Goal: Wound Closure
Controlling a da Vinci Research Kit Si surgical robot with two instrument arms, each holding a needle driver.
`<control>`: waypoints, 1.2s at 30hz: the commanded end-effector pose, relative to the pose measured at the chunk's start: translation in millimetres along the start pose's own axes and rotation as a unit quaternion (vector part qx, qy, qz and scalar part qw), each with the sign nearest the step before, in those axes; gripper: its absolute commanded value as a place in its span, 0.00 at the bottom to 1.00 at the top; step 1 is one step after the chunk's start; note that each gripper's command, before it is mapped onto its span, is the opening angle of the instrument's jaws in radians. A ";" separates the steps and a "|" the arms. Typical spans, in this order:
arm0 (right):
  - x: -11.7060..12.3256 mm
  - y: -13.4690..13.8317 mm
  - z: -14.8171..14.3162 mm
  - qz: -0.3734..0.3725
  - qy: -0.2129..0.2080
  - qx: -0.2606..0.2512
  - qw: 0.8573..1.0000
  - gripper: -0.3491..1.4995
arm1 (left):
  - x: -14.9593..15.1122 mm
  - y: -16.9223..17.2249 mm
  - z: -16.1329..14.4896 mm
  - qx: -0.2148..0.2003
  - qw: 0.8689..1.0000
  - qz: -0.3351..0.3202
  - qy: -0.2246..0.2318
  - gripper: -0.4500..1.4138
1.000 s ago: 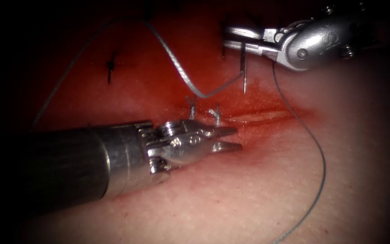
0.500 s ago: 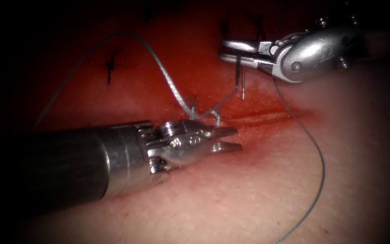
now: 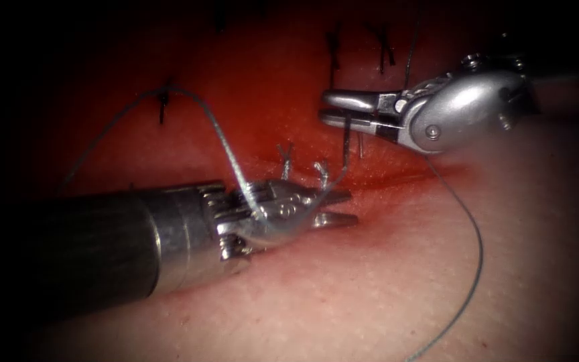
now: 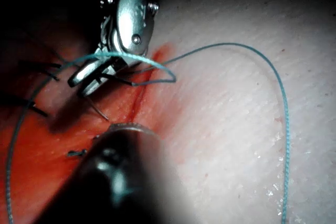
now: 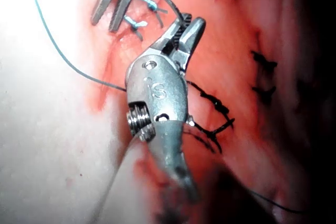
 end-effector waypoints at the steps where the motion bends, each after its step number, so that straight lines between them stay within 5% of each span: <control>1: -0.4 -0.1 1.0 0.000 0.001 0.001 1.000 0.00 | 0.3 -0.2 0.7 0.000 1.000 0.001 0.001 0.34; 18: -1.7 -1.1 0.3 0.053 -0.015 0.012 0.998 0.00 | 0.3 -0.2 0.6 0.000 1.000 0.001 0.001 0.35; 28: -3.4 4.5 0.8 0.191 -0.042 -0.048 0.980 0.00 | 0.7 0.6 0.5 -0.003 1.000 0.001 0.002 0.35; 36: -4.7 5.7 1.1 0.238 -0.048 -0.057 0.968 0.00 | 0.9 1.4 0.4 -0.007 1.000 0.004 0.001 0.35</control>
